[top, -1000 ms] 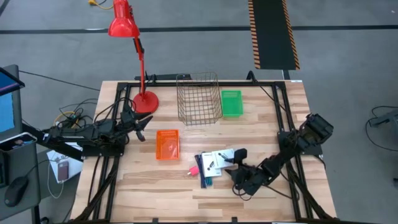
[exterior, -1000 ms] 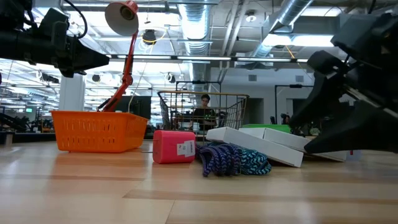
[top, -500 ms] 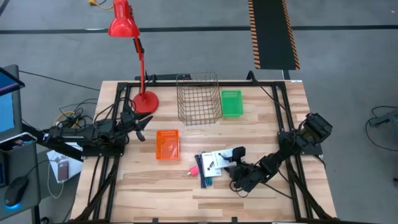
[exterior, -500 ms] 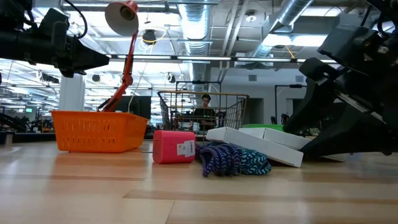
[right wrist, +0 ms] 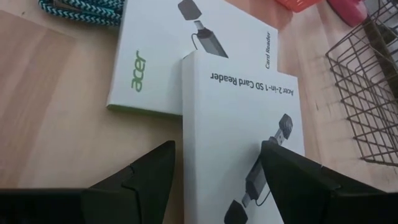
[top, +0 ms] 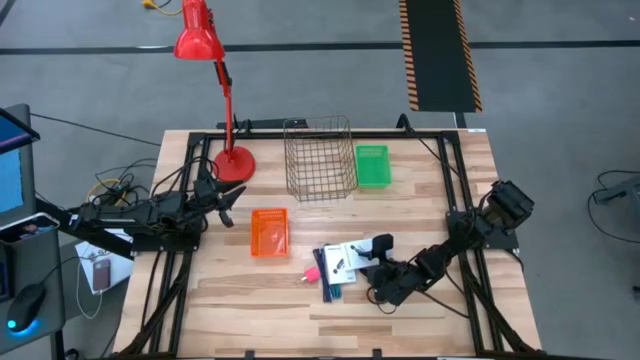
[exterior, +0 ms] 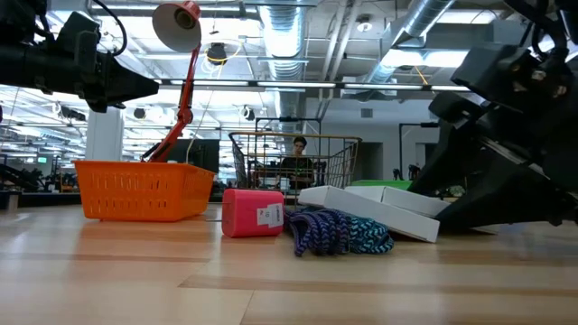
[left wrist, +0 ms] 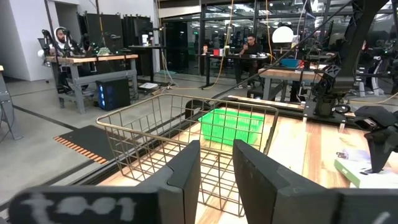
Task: Pick and place items into bin
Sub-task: Put the right card reader box into the wire basket
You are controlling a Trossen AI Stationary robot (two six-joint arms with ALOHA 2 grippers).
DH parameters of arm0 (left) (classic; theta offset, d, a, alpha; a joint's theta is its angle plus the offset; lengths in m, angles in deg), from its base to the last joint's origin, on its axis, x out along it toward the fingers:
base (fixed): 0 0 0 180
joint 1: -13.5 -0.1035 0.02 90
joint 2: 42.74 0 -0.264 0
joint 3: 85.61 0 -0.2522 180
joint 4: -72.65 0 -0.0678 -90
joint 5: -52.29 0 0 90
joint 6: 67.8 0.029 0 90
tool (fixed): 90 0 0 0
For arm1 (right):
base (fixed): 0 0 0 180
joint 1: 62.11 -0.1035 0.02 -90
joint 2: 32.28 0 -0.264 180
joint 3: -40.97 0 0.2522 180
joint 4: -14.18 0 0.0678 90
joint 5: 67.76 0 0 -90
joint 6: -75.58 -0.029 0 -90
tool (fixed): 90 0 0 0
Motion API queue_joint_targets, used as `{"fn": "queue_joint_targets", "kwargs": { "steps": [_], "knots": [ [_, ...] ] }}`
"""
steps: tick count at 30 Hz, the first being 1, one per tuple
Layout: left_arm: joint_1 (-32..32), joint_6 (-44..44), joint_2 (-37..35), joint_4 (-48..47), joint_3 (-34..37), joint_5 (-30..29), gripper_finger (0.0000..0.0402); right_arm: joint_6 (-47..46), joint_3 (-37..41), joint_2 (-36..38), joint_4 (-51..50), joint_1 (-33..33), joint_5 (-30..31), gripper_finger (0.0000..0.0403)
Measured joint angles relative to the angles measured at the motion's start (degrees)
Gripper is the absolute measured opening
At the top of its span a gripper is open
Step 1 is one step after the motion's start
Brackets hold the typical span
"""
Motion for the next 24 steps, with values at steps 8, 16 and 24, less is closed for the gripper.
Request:
{"fn": "queue_joint_targets", "kwargs": {
  "steps": [8,16,24],
  "knots": [
    [0.0,0.0,0.0,0.0,-0.01,0.0,0.0082,-0.1,-0.13,-1.94,1.3,0.51,-0.35,0.0174],
    [0.0,0.0,0.0,0.0,0.01,0.0,0.0082,0.24,-0.11,-2.43,2.04,0.36,-0.21,0.0103],
    [0.01,0.0,0.0,0.0,0.0,0.01,0.0082,-1.0,-0.07,-2.56,2.21,0.41,-0.53,0.0102]
  ]
}}
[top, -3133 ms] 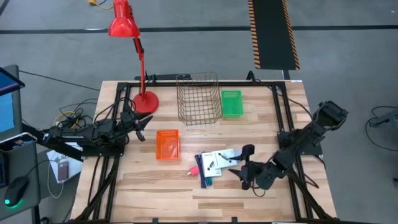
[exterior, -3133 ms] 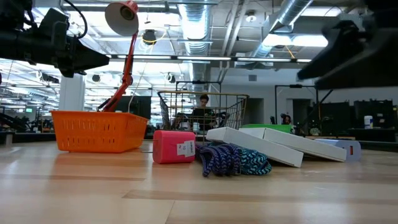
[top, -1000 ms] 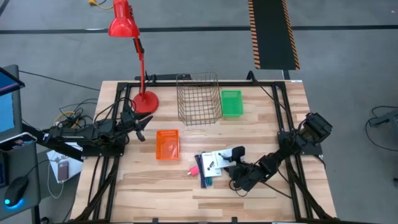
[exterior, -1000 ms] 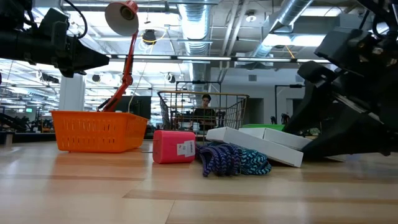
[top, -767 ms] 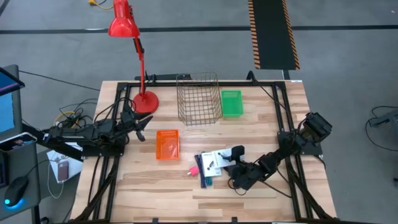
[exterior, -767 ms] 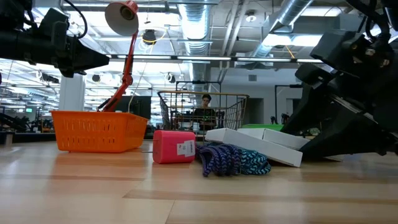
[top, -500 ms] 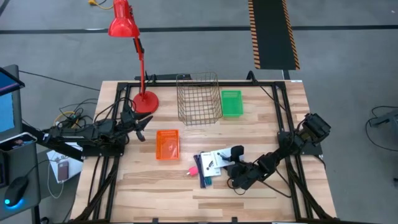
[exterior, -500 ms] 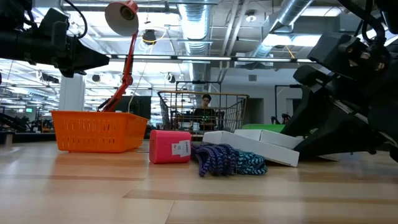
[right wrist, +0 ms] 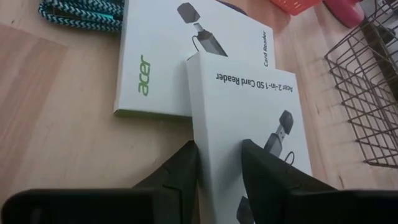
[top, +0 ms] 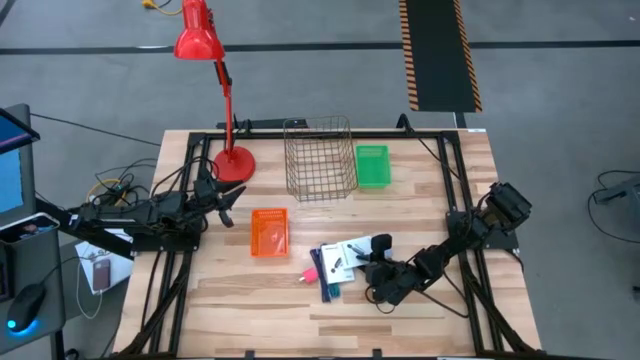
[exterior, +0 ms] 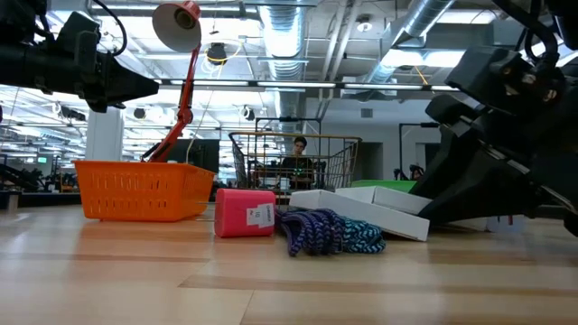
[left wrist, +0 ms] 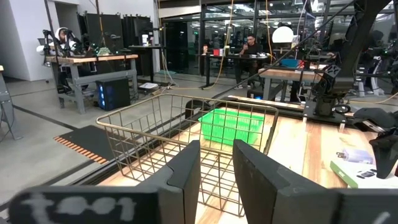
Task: Pick and place items into bin
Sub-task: Put the right card reader box into the wire basket
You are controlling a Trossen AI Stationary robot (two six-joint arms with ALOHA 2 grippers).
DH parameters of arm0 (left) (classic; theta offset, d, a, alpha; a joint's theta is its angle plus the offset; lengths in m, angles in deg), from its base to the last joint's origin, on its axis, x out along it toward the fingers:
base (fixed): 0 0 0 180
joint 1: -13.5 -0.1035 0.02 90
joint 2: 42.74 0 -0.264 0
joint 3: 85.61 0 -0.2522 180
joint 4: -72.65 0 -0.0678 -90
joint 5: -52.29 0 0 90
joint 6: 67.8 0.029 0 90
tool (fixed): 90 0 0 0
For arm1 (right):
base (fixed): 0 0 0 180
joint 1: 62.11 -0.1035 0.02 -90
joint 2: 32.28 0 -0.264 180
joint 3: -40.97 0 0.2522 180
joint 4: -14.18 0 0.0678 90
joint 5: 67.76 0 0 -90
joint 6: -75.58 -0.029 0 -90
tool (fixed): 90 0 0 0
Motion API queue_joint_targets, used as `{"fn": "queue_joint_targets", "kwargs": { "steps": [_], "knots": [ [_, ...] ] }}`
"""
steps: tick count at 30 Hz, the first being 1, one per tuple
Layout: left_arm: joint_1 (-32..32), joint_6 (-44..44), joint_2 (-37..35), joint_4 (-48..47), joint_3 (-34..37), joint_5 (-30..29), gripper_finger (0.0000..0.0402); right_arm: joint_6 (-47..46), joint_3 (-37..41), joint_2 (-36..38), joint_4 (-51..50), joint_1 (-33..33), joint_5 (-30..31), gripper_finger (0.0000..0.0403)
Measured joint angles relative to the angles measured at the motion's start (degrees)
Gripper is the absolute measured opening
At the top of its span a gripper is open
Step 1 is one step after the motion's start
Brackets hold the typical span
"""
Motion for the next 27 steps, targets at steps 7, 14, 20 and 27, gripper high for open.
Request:
{"fn": "queue_joint_targets", "kwargs": {
  "steps": [7,14,20,27],
  "knots": [
    [0.0,0.0,0.0,0.0,-0.01,0.0,0.0082,-0.62,0.04,-0.09,0.45,0.02,-0.18,0.0097],
    [-0.01,0.0,0.0,0.0,0.01,0.0,0.0082,-2.75,0.04,-0.13,0.48,0.02,-0.28,0.0086],
    [0.0,0.0,0.0,0.0,-0.01,0.0,0.0082,-3.05,0.0,-0.11,0.52,-0.39,-0.31,0.0047],
    [0.0,0.0,0.0,0.0,-0.01,-0.01,0.0082,-3.71,-0.02,-0.09,0.67,-0.42,-0.41,0.0004]
  ]
}}
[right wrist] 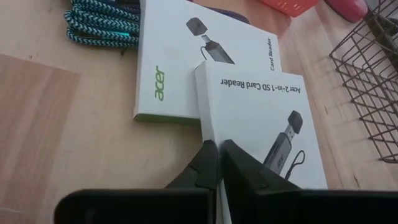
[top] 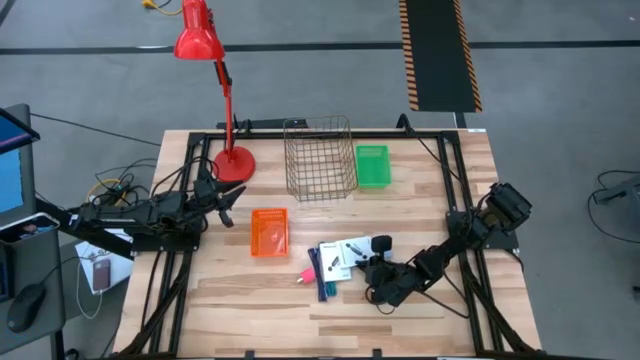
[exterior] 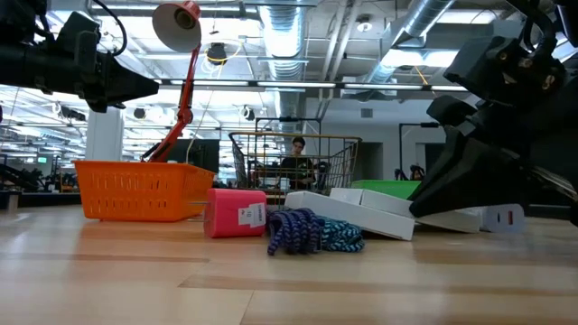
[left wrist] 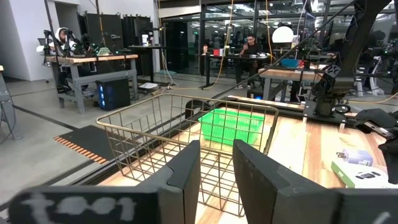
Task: Pick and place items into bin
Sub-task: Put the right card reader box into the wire basket
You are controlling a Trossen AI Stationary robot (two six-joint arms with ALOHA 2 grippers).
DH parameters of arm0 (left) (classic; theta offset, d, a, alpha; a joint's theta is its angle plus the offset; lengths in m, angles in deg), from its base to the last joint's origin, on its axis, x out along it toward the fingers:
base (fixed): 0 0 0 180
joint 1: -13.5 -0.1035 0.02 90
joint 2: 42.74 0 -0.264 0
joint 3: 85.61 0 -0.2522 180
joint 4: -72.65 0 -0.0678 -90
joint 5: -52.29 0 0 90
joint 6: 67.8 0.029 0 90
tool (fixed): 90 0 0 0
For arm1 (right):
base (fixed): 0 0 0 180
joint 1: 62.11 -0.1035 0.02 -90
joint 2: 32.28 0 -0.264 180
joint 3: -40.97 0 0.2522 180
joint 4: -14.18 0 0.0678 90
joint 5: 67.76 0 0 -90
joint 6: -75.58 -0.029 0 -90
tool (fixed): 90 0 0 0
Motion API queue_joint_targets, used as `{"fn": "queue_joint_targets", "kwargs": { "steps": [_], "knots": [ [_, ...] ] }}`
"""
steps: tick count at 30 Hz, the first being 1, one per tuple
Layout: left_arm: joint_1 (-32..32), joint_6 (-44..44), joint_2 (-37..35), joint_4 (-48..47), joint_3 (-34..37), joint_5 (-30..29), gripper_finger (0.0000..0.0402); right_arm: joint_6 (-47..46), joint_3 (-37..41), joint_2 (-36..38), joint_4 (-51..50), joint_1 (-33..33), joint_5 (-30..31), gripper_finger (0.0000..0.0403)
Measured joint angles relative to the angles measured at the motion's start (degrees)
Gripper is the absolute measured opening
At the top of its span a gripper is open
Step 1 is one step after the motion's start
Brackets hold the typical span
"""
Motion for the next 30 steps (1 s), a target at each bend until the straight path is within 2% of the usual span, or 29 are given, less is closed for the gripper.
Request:
{"fn": "queue_joint_targets", "kwargs": {
  "steps": [18,30],
  "knots": [
    [-0.01,0.0,-0.01,0.0,0.0,0.01,0.0082,1.99,-0.78,-0.13,0.27,0.0,0.43,0.0],
    [-0.01,0.0,0.0,0.0,0.02,0.0,0.0082,4.63,-7.14,-0.24,-11.64,0.02,0.87,0.0001]
  ]
}}
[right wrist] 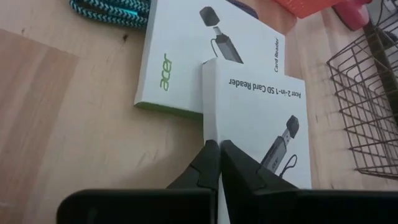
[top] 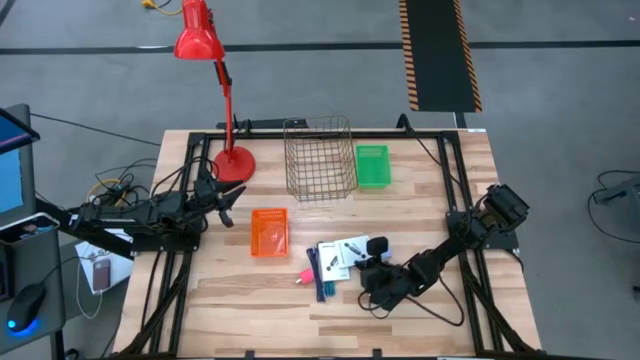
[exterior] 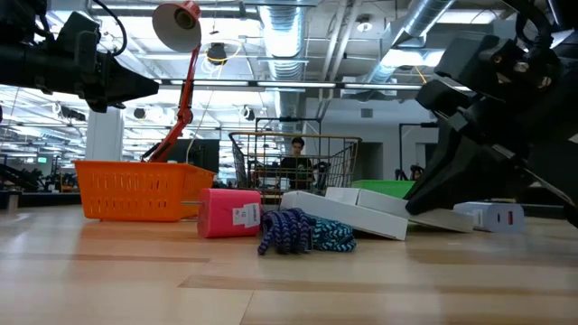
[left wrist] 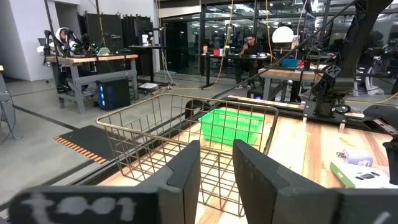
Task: Pick and place items into bin
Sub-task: Put the right card reader box into the wire basket
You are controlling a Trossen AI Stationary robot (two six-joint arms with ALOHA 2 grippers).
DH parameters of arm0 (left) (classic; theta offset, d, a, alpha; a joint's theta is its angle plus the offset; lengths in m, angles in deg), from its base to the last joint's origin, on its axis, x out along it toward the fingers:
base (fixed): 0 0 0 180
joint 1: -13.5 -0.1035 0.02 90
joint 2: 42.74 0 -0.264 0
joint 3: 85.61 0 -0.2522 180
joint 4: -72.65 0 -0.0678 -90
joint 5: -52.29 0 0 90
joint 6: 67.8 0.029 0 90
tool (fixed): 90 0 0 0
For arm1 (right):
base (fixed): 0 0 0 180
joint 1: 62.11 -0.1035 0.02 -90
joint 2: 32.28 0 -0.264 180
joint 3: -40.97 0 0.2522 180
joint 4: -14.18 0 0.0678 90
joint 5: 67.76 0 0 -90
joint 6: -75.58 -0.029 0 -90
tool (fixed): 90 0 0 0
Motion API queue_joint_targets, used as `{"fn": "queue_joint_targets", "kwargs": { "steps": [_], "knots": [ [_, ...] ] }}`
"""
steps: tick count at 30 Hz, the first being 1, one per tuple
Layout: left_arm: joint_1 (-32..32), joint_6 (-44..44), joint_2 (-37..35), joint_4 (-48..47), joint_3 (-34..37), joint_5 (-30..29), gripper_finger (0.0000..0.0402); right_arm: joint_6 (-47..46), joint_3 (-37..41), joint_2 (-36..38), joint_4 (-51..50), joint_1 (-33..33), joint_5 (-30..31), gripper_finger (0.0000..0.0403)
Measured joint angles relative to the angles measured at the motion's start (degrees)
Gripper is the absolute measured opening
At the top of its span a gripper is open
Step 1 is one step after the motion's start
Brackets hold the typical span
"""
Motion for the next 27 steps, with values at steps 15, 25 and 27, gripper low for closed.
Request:
{"fn": "queue_joint_targets", "kwargs": {
  "steps": [15,25,27],
  "knots": [
    [0.01,0.0,0.0,0.0,-0.02,0.01,0.0082,0.61,-4.64,-0.02,-8.19,-0.02,0.42,0.0001],
    [0.0,0.0,-0.01,0.0,-0.01,0.01,0.0082,0.61,-8.24,0.06,-13.97,-1.09,2.2,0.0001],
    [0.01,0.0,-0.01,0.0,-0.01,0.0,0.0082,0.72,-9.08,0.07,-15.52,-1.12,2.91,0.0001]
  ]
}}
